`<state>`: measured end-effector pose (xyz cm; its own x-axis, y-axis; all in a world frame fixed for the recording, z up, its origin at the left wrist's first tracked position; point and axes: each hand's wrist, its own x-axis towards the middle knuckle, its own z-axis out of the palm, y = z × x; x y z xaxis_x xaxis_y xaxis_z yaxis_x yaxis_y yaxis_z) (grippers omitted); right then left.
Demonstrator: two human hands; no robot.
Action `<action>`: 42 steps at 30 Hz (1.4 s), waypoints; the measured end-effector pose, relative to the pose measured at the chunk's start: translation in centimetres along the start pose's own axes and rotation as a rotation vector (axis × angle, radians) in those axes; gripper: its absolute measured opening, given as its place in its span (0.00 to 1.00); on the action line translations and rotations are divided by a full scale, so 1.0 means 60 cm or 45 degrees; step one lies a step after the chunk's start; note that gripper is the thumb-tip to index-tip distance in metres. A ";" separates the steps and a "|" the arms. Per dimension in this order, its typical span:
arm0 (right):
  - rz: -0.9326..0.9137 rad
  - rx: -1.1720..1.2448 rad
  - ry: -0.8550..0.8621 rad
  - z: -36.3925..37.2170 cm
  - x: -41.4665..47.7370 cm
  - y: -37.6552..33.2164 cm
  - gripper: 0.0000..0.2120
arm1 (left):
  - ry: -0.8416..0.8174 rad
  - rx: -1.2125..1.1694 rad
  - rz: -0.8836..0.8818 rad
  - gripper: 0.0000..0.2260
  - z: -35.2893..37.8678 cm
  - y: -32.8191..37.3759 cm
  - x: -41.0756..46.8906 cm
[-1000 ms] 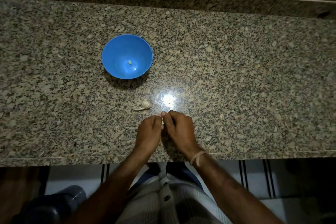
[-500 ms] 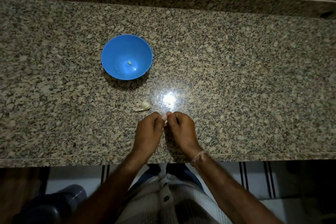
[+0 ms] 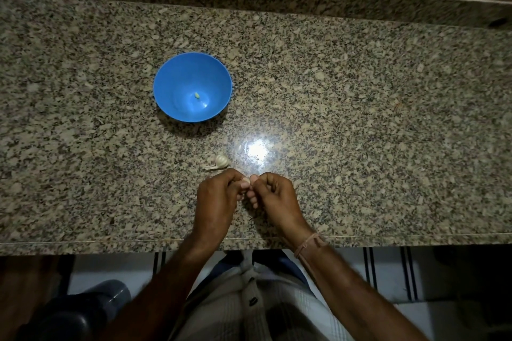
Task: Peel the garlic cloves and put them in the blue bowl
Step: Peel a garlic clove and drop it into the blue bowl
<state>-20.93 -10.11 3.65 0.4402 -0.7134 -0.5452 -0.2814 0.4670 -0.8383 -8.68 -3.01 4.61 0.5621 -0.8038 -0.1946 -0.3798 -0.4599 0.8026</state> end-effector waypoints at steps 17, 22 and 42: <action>-0.231 -0.172 0.073 -0.019 0.005 0.012 0.05 | -0.036 -0.367 -0.120 0.05 -0.002 -0.015 -0.001; -0.054 0.201 0.023 -0.017 0.000 0.005 0.05 | -0.093 -0.762 -0.416 0.08 0.005 -0.019 0.002; 0.095 0.491 0.009 -0.001 -0.008 0.007 0.05 | -0.100 -1.050 -0.627 0.08 0.013 -0.023 0.006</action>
<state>-21.32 -9.62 3.52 0.4244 -0.6731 -0.6057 0.0291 0.6787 -0.7338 -8.52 -2.95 3.00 0.4581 -0.6282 -0.6288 0.5385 -0.3667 0.7587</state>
